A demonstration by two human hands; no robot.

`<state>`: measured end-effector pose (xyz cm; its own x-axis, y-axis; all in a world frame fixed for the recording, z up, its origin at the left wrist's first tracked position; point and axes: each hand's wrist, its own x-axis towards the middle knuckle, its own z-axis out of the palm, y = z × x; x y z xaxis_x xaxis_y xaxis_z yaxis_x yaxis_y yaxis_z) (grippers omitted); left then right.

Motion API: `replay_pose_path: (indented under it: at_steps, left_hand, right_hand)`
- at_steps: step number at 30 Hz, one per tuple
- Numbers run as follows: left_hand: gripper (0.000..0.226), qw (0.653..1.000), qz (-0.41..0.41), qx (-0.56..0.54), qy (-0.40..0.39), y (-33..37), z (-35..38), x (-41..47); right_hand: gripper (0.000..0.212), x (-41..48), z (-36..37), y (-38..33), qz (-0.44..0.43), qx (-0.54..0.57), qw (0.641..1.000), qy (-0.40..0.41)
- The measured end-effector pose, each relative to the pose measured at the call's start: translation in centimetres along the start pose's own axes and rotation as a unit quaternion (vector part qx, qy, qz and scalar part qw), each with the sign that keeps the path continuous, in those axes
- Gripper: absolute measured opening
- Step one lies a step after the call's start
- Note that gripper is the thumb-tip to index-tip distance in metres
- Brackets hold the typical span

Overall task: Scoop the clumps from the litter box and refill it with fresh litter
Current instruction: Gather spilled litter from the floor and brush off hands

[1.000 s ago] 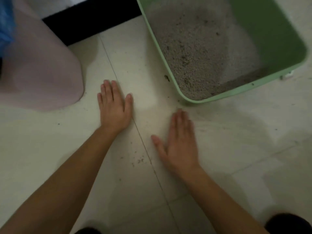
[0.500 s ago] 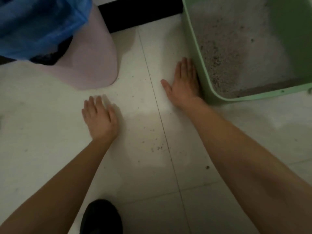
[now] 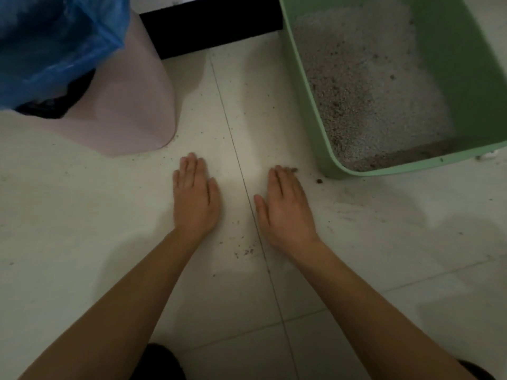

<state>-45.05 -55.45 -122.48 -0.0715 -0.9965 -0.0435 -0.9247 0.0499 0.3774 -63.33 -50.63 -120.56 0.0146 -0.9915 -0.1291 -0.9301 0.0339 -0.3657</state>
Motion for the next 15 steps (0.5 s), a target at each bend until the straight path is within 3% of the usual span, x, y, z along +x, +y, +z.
replay_pose_path:
  at_steps: [2, 5, 8, 15]
  left_hand:
    - [0.055, 0.997, 0.078, -0.019, -0.009, 0.1, -0.1, 0.8]
    - [0.050, 0.989, 0.144, -0.039, -0.015, 0.6, -0.3, 2.2]
    - [0.051, 0.991, 0.124, -0.046, -0.013, 1.8, -0.4, 5.7]
    - [0.059, 0.998, 0.045, 0.041, -0.017, 4.2, -0.6, 18.9]
  right_hand:
    - [0.063, 2.0, -0.3, 0.9, -0.017, -0.011, 1.000, 0.022]
    - [0.069, 3.5, -0.8, 2.3, 0.035, -0.029, 0.999, 0.015]
    - [0.076, 1.4, -0.1, 2.6, 0.070, -0.023, 0.997, 0.001]
    - [0.060, -2.1, -0.1, 3.9, -0.082, 0.013, 0.997, -0.007]
